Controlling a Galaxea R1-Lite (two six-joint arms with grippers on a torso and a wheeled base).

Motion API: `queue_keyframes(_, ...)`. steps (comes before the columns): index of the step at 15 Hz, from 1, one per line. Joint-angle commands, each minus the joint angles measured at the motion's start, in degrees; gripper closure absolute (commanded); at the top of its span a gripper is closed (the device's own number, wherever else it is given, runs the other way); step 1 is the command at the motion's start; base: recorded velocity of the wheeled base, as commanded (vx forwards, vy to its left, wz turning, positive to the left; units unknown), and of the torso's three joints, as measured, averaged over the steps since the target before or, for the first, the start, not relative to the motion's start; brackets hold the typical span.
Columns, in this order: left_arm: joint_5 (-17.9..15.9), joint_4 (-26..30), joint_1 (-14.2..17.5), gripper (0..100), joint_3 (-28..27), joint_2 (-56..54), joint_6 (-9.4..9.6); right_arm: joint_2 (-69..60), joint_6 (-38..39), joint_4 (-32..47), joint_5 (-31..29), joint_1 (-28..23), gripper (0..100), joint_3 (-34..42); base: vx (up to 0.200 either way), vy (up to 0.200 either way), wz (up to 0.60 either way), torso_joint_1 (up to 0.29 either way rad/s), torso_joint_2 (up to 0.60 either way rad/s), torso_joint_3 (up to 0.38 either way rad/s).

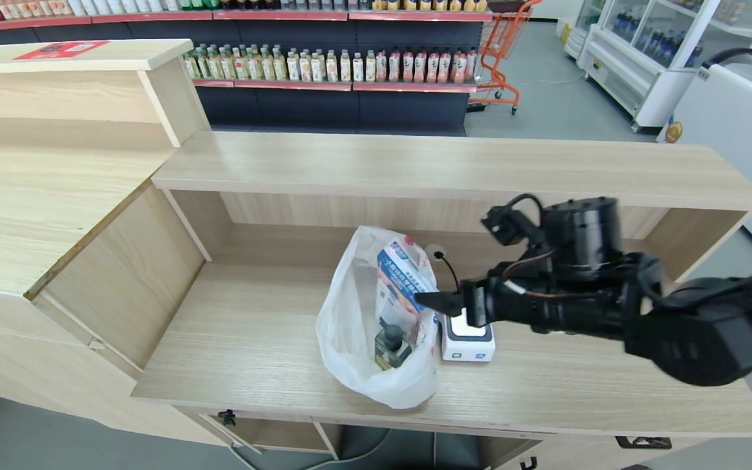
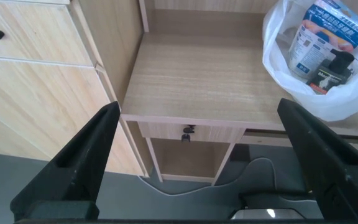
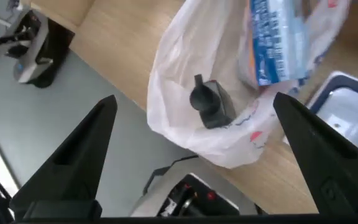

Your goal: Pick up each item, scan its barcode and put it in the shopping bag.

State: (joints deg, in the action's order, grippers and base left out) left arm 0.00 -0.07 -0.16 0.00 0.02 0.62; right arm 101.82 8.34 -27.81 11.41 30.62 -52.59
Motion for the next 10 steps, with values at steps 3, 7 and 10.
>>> queue_keyframes(3,0.0,0.0,0.0,0,0.0,0.0,-0.01,-31.3,-5.3,13.4,-3.5,-19.3,0,13.4,0.0,0.0,0.0,0.0,0.0,0.0)
queue_keyframes(7,0.0,0.0,0.0,0,0.0,0.0,-0.01,-64.6,-7.6,13.0,-6.2,-25.3,0,47.1,0.0,0.0,0.0,0.0,0.0,0.0)
queue_keyframes(10,0.0,0.0,0.0,0,0.0,0.0,-0.01,-84.8,-10.0,18.8,-6.1,-29.4,0,52.6,0.0,0.0,0.0,0.0,0.0,0.0)
